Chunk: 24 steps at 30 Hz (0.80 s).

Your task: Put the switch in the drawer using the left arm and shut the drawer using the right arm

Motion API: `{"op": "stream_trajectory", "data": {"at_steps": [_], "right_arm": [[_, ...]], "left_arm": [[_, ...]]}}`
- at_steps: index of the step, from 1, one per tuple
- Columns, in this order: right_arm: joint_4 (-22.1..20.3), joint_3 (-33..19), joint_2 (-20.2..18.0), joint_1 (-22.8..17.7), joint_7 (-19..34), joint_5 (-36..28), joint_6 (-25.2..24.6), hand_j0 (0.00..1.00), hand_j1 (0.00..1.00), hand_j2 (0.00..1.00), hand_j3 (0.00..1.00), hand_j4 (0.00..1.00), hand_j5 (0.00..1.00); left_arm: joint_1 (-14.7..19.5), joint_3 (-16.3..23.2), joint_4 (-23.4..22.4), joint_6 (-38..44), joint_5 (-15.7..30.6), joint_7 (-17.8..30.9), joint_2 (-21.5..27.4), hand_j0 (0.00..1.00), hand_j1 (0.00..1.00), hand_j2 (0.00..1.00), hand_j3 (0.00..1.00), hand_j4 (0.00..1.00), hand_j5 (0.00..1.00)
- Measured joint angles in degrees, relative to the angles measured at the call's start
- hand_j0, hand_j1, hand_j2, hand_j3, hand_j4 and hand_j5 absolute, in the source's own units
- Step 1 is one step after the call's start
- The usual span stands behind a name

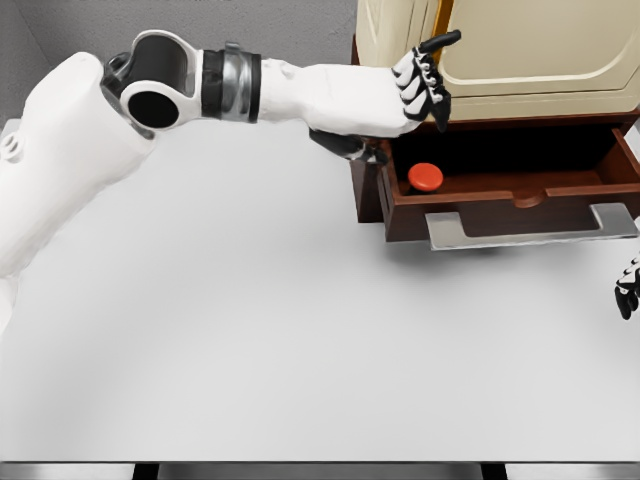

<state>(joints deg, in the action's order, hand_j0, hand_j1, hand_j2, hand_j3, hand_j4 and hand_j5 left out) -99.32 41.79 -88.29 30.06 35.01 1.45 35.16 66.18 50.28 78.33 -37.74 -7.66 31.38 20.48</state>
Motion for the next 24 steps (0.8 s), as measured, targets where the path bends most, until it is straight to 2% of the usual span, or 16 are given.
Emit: {"op": "stream_trajectory", "data": {"at_steps": [2, 4, 11, 14, 20, 24], "right_arm": [[0.0, 0.0, 0.0, 0.0, 0.0, 0.0, 0.0, 0.48, 0.48, 0.48, 0.48, 0.48, 0.48], [0.0, 0.0, 0.0, 0.0, 0.0, 0.0, 0.0, 0.48, 0.48, 0.48, 0.48, 0.48, 0.48], [0.0, 0.1, -0.8, -0.1, 0.0, -0.1, 0.0, 0.48, 0.48, 0.48, 0.48, 0.48, 0.48], [-0.1, 0.1, -1.1, -0.1, 0.0, -0.1, 0.0, 0.48, 0.48, 0.48, 0.48, 0.48, 0.48], [-0.1, 0.1, -1.2, -0.1, 0.0, 0.0, 0.0, 0.48, 0.48, 0.48, 0.48, 0.48, 0.48], [-0.1, 0.1, -1.2, -0.1, 0.0, -0.1, 0.0, 0.48, 0.48, 0.48, 0.48, 0.48, 0.48]], "left_arm": [[-0.1, -1.3, 3.1, 1.3, 6.8, -3.7, 2.0, 0.97, 0.97, 0.97, 0.97, 0.97, 0.97], [-0.3, -1.9, 4.6, 1.9, 10.1, -5.6, 3.2, 1.0, 1.0, 1.0, 1.0, 1.0, 1.0], [-1.7, -1.6, 4.1, 2.5, 12.9, -7.2, 5.2, 1.0, 1.0, 1.0, 1.0, 1.0, 1.0], [-2.0, -1.1, 2.3, 2.6, 11.6, -7.1, 3.6, 1.0, 1.0, 1.0, 1.0, 1.0, 1.0], [-2.0, 1.0, -1.3, 2.6, 3.8, -7.1, -2.9, 1.0, 1.0, 1.0, 1.0, 1.0, 1.0], [-2.1, 2.1, -2.4, 2.6, 0.7, -7.1, -5.0, 1.0, 1.0, 1.0, 1.0, 1.0, 1.0]]}}
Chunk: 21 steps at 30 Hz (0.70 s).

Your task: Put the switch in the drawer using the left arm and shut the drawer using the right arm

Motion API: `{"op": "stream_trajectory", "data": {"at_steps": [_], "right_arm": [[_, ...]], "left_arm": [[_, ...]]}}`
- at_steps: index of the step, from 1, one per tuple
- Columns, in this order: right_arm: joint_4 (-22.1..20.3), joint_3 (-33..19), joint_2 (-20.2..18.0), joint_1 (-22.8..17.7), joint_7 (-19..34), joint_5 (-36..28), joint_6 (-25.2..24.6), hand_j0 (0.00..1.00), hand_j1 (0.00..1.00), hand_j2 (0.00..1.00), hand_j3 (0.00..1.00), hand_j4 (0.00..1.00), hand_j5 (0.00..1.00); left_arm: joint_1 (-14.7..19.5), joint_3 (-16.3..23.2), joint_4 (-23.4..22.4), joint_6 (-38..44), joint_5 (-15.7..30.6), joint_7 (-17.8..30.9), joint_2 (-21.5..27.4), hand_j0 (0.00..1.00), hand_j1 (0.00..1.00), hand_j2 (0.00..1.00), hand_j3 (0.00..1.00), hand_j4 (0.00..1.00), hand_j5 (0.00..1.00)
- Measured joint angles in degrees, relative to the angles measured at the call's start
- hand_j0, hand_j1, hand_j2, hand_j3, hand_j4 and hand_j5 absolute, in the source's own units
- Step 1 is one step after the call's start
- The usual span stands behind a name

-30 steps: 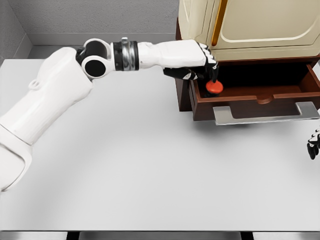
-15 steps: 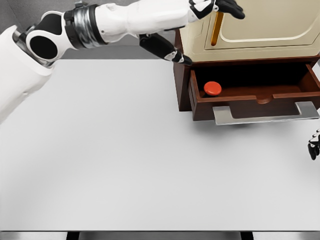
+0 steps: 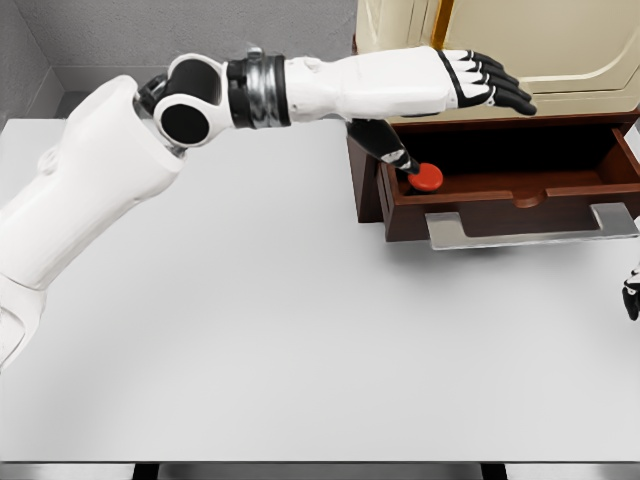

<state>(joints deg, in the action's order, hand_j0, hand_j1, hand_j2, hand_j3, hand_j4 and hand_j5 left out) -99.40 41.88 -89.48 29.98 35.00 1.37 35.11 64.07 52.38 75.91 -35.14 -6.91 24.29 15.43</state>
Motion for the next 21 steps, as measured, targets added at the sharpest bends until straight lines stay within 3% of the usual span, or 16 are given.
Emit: {"op": "stream_trajectory", "data": {"at_steps": [21], "right_arm": [[0.1, 0.1, 0.0, 0.1, 0.0, 0.1, 0.0, 0.49, 0.49, 0.49, 0.49, 0.49, 0.49]], "left_arm": [[-0.3, 1.3, -4.9, 0.0, -6.2, -0.3, -2.6, 1.0, 1.0, 1.0, 1.0, 1.0, 1.0]]}}
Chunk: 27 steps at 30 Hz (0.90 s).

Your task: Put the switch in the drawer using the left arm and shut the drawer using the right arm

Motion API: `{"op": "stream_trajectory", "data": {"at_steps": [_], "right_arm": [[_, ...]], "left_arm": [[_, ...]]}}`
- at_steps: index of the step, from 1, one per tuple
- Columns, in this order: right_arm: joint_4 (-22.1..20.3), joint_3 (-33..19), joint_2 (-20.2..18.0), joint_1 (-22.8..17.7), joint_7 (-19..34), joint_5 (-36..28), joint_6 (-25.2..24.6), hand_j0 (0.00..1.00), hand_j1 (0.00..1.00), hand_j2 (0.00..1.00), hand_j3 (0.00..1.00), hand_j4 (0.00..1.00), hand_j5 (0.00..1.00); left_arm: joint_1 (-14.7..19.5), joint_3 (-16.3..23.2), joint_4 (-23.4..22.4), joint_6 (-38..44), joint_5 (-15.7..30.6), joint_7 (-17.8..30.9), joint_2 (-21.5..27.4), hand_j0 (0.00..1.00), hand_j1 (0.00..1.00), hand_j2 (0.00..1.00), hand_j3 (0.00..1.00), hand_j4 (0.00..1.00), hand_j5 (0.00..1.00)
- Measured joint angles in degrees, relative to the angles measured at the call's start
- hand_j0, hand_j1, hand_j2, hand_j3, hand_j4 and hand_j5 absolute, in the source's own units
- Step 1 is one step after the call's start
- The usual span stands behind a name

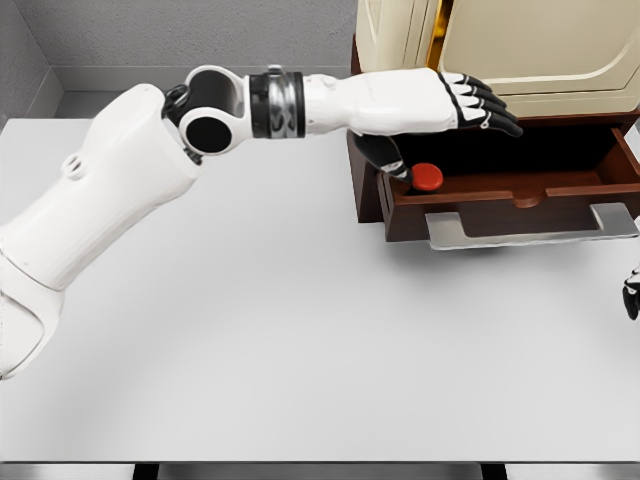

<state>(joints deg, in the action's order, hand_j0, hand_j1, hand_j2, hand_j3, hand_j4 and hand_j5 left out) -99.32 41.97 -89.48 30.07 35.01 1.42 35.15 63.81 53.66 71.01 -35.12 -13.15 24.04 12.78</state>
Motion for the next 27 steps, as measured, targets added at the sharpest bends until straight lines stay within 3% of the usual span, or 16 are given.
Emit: {"op": "stream_trajectory", "data": {"at_steps": [10, 12, 18, 21, 24, 27], "right_arm": [[0.1, -0.2, 0.0, 0.0, 0.0, 0.0, 0.0, 0.49, 0.49, 0.49, 0.49, 0.49, 0.49], [0.1, -0.2, 0.0, 0.0, 0.0, 0.0, 0.0, 0.5, 0.5, 0.5, 0.5, 0.5, 0.5], [0.2, -0.3, 0.0, 1.1, 0.0, -0.6, 0.0, 0.49, 0.49, 0.49, 0.49, 0.49, 0.49], [0.2, -0.3, 0.3, 1.5, 0.0, -0.8, 0.0, 0.49, 0.49, 0.49, 0.49, 0.49, 0.49], [0.2, -0.3, 0.4, 2.0, 0.0, -1.2, 0.0, 0.48, 0.48, 0.48, 0.48, 0.48, 0.48], [0.3, -0.3, 0.6, 2.0, 0.0, -1.3, 0.0, 0.48, 0.48, 0.48, 0.48, 0.48, 0.48]], "left_arm": [[1.2, 0.8, -3.7, 0.0, -1.9, -0.2, -3.6, 1.0, 1.0, 1.0, 1.0, 1.0, 1.0], [3.4, 0.6, -3.3, 0.0, -1.1, -0.2, -3.7, 1.0, 1.0, 1.0, 1.0, 1.0, 1.0], [4.7, -0.4, 2.0, 0.0, 5.1, -0.3, -1.4, 1.0, 1.0, 1.0, 1.0, 1.0, 1.0], [4.5, -0.5, 7.7, 0.0, 9.6, -0.3, 3.9, 1.0, 1.0, 1.0, 1.0, 1.0, 1.0], [3.4, -0.6, 13.7, 0.0, 13.0, -3.1, 14.6, 1.0, 1.0, 1.0, 1.0, 1.0, 1.0], [-0.8, -2.0, 16.6, 0.0, 15.2, -6.0, 25.4, 1.0, 1.0, 1.0, 1.0, 1.0, 1.0]]}}
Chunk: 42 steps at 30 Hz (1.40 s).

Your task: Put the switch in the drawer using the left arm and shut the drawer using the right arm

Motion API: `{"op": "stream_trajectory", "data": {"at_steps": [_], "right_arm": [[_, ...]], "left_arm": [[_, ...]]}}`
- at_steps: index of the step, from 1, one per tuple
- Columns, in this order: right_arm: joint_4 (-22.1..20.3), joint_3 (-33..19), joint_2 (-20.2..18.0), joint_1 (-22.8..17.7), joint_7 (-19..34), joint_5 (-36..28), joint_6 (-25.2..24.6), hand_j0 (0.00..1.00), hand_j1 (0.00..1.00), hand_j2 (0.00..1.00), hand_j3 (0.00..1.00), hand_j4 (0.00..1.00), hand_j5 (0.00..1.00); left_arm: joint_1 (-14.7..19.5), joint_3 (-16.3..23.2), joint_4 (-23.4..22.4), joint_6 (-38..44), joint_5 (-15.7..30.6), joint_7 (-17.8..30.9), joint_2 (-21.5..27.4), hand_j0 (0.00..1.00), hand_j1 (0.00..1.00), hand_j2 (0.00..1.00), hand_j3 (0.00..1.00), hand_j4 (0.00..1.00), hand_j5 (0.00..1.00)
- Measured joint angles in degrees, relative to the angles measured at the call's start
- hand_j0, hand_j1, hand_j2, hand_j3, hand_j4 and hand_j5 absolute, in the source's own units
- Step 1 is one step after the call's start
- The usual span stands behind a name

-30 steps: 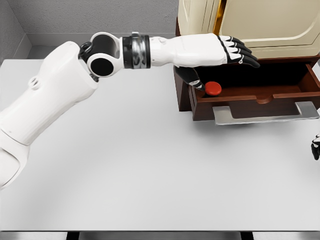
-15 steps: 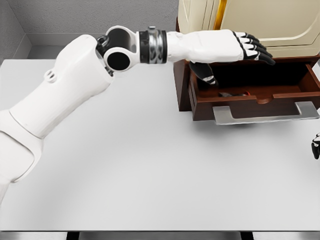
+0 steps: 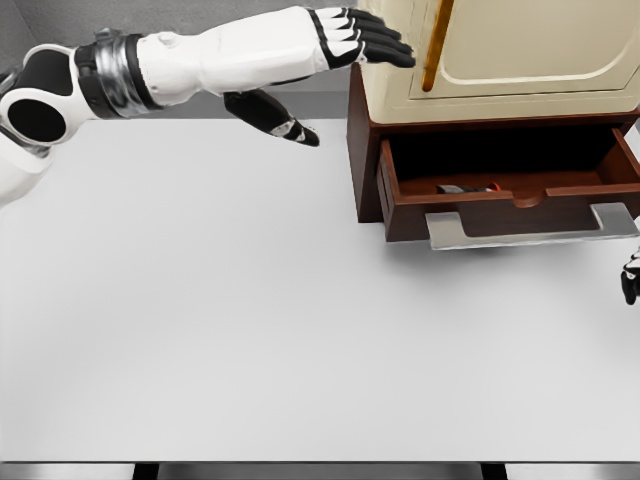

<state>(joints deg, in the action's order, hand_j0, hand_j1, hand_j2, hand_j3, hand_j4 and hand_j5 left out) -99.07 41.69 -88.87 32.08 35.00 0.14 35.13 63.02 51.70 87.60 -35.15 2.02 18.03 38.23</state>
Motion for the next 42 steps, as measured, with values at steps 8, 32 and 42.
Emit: {"op": "stream_trajectory", "data": {"at_steps": [8, 32, 42], "right_arm": [[0.2, 0.1, 1.0, 1.3, 0.0, -0.1, 0.0, 0.48, 0.48, 0.48, 0.48, 0.48, 0.48], [4.6, -0.1, 5.1, 2.9, 0.1, -0.1, 0.0, 0.49, 0.49, 0.49, 0.49, 0.49, 0.49], [5.8, -0.1, 6.8, 4.3, 0.0, -0.2, 0.0, 0.52, 0.52, 0.52, 0.52, 0.52, 0.52]], "left_arm": [[-11.6, -1.8, 1.9, 0.0, 0.7, -0.9, 10.7, 1.0, 1.0, 1.0, 1.0, 1.0, 1.0], [-13.6, -2.3, 1.9, 0.0, -1.6, -0.9, 14.2, 1.0, 1.0, 1.0, 1.0, 1.0, 1.0], [-13.5, -2.3, 1.8, 0.0, -1.6, -0.9, 14.2, 1.0, 1.0, 1.0, 1.0, 1.0, 1.0]]}}
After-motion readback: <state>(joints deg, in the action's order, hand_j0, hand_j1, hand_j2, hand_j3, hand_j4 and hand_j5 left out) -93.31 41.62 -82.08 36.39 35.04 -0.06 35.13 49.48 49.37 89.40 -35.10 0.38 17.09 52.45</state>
